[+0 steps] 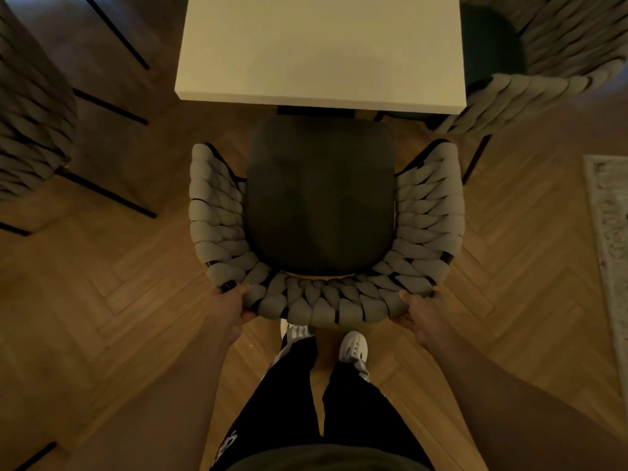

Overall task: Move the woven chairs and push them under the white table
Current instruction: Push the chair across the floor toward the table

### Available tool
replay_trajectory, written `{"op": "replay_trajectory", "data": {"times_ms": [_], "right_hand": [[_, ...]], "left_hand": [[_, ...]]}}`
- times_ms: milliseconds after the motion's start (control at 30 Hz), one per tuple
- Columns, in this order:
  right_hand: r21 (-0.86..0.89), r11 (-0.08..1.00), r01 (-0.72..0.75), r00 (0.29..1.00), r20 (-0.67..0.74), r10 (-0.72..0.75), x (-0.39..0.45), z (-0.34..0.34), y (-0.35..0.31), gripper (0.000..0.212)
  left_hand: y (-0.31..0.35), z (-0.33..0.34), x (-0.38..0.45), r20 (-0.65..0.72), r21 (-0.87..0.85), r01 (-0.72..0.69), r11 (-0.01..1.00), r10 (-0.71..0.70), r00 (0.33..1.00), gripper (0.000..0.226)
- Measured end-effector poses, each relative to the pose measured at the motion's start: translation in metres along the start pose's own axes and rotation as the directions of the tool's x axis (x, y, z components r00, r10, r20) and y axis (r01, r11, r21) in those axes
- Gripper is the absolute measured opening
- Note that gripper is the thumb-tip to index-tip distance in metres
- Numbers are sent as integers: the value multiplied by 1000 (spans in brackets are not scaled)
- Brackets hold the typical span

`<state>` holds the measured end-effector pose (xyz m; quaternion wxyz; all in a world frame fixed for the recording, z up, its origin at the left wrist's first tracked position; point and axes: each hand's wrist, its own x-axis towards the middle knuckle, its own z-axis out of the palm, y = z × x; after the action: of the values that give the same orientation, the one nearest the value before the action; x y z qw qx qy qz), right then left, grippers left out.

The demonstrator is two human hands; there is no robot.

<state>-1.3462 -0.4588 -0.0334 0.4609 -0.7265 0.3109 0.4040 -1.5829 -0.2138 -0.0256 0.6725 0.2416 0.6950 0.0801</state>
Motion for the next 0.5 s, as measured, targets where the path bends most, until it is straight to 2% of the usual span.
{"op": "replay_trajectory", "data": {"times_ms": [233, 400, 500], "right_hand": [[6, 1000, 25, 999, 34, -25, 0, 4, -1, 49], [-11, 997, 72, 997, 29, -72, -3, 0, 10, 63], [-36, 995, 90, 995, 45, -88, -8, -3, 13, 69]], "left_hand": [[3, -5, 7, 42, 38, -33, 999, 31, 999, 38], [-1, -12, 2, 41, 89, -55, 995, 51, 998, 45], [-4, -16, 1, 59, 109, -51, 993, 44, 997, 42]]}}
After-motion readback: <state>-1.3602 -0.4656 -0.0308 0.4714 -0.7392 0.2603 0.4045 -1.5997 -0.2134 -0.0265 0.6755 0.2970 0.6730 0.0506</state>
